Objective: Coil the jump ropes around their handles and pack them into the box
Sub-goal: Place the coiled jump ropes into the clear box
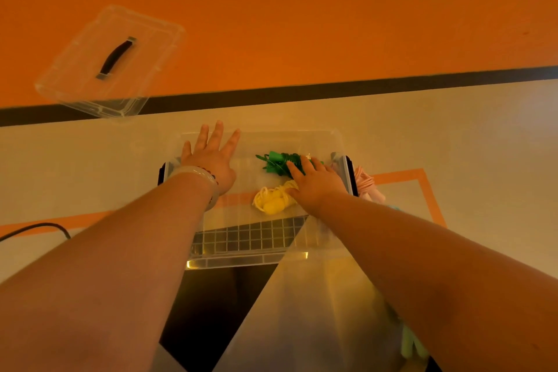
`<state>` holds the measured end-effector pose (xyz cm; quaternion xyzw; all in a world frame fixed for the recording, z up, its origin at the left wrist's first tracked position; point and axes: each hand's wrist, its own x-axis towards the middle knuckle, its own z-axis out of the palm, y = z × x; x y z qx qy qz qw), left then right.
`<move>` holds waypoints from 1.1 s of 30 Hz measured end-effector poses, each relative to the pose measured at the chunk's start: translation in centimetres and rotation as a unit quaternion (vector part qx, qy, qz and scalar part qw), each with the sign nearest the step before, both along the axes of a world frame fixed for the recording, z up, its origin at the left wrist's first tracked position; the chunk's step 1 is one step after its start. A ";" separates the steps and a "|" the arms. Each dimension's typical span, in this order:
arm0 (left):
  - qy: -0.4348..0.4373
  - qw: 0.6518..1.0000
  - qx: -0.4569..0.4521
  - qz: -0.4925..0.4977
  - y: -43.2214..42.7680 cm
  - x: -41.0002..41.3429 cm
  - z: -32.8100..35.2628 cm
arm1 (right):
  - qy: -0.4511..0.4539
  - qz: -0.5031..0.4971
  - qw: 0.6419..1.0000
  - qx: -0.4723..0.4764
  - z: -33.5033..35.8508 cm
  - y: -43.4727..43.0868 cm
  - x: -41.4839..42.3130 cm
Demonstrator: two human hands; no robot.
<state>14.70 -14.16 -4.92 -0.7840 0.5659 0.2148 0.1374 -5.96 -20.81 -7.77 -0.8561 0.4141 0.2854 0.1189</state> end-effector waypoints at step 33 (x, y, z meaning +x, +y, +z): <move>0.008 1.000 0.010 0.009 0.1 -0.4 0.2 | 0.006 0.102 0.991 -0.081 0.3 2.9 1.9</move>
